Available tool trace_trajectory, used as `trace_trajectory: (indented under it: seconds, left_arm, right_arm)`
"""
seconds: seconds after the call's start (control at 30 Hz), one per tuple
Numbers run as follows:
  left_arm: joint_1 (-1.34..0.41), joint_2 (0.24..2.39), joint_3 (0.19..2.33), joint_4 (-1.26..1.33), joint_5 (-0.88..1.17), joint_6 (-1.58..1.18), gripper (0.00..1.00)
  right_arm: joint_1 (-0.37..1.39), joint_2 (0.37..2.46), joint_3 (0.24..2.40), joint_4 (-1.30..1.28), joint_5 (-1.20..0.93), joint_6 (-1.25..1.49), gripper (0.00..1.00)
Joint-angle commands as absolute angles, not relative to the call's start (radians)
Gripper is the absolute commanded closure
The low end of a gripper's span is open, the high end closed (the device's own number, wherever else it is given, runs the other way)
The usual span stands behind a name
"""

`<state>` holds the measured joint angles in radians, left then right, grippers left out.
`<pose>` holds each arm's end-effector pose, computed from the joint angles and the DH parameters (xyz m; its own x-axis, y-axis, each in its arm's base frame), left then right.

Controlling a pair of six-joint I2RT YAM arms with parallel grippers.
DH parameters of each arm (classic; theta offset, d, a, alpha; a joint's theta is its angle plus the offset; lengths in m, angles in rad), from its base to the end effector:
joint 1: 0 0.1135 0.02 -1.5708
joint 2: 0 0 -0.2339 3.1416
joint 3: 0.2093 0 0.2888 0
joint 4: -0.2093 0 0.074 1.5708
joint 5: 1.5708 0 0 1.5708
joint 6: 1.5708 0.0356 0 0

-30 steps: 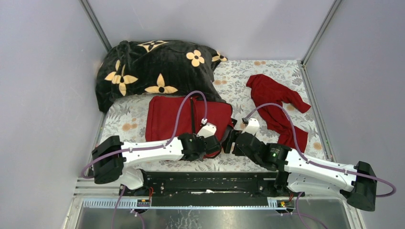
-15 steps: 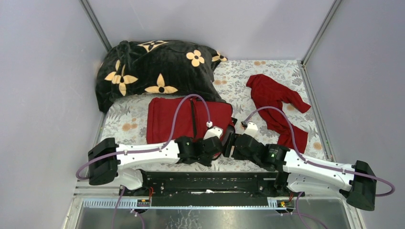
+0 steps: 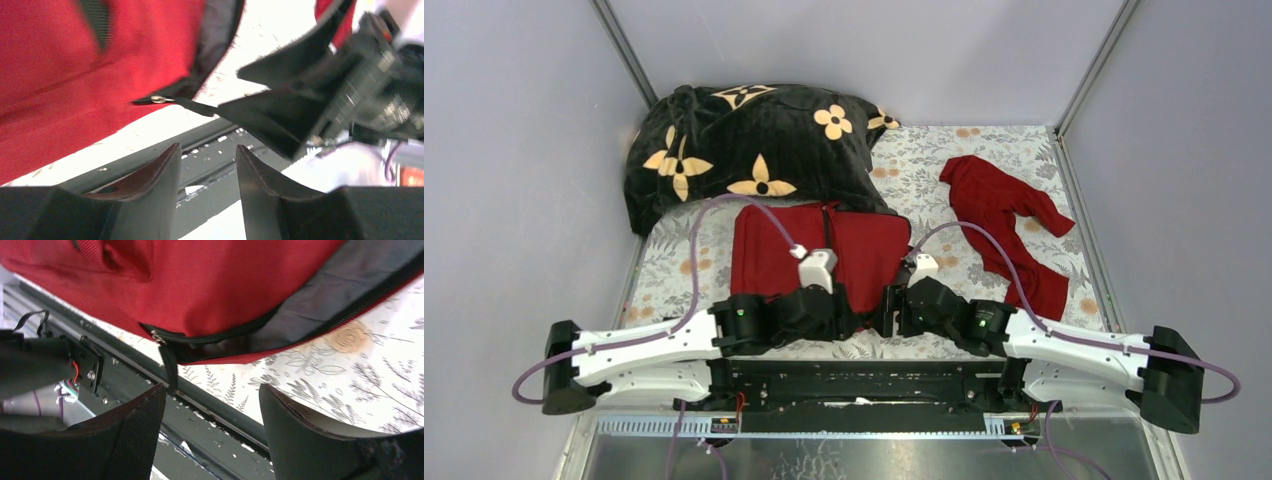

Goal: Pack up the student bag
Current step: Zip the student bag at the center of the board.

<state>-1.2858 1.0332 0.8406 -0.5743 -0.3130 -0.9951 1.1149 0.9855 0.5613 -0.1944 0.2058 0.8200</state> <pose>0.0855 -0.2528 0.2444 -0.8198 -0.0403 -0.5712 0.2995 0.8200 -0.4877 0.1217 0.2317 0.1838 -0.7632 0.0692 -0.6424 -0.3629 0.7767 0.5148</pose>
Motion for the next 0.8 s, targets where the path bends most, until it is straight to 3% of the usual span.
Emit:
trace_trajectory:
  seconds: [0.0,0.23,0.5,0.77]
  left_arm:
    - [-1.221,0.939,0.722,-0.622,-0.43,-1.23,0.49]
    - [-1.199,0.882,0.652,-0.618,-0.432,-1.318,0.53]
    - [-1.194,0.88,0.624,-0.636,-0.479,-1.369,0.56]
    - [-1.177,0.854,0.597,-0.614,-0.471,-1.366,0.56]
  right_arm:
    - [1.121,1.037,0.565,-0.028,0.08,0.718,0.25]
    - [1.121,1.137,0.668,-0.103,0.068,0.594,0.22]
    - [1.121,1.238,0.712,-0.026,-0.104,0.571,0.3]
    - [1.121,1.301,0.753,-0.035,-0.096,0.555,0.35]
